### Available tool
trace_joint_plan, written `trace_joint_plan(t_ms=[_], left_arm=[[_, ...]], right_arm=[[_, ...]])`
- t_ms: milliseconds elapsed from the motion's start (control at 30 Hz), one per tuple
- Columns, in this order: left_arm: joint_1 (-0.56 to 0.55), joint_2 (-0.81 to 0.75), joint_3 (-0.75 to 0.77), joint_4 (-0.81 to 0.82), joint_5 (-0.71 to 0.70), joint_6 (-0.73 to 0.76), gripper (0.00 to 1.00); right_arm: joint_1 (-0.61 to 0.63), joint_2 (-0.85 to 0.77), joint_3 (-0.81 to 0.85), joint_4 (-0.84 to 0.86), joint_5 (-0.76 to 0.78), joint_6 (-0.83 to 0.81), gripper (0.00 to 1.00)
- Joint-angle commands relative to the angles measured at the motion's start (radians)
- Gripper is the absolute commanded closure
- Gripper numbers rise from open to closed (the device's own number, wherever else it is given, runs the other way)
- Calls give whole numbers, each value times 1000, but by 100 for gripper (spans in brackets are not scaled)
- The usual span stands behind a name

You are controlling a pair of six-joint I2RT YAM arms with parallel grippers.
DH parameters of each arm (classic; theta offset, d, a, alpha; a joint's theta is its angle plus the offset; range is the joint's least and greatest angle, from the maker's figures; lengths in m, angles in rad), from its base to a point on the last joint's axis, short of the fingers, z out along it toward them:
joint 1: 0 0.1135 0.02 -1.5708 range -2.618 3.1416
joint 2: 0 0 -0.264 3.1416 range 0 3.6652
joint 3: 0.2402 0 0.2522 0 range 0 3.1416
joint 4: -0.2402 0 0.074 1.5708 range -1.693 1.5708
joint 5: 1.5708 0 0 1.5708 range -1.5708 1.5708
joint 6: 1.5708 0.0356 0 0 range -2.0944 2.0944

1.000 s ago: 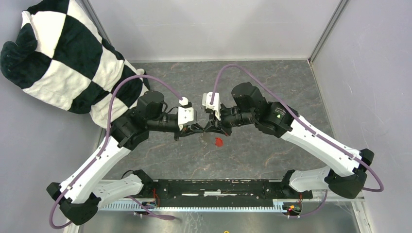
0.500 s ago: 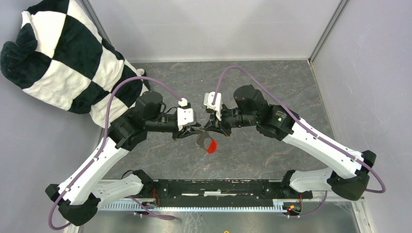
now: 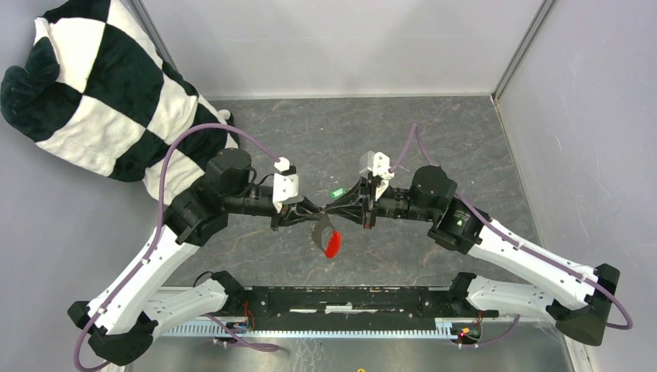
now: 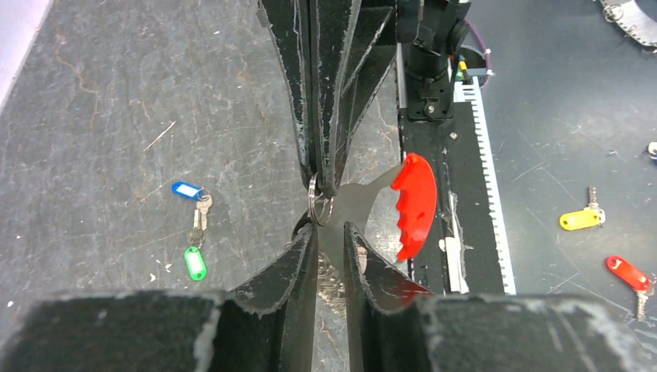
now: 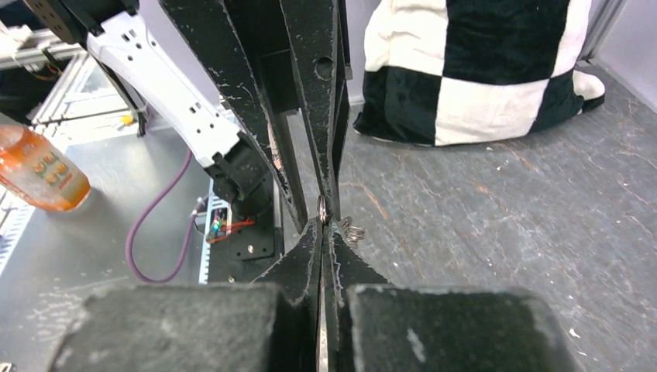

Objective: Put the keys on the keyring
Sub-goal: Adjust the keyring.

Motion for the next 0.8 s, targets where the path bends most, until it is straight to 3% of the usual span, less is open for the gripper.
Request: trace_joint_plan(t_ms=[0, 767], left_arm=[[-1, 8, 28, -3, 74, -66, 76], [-1, 28, 47, 74, 89, -170, 77]], right_arm=[[2, -42, -64, 247, 9, 127, 100], [1, -28, -115, 285, 3, 169, 100]])
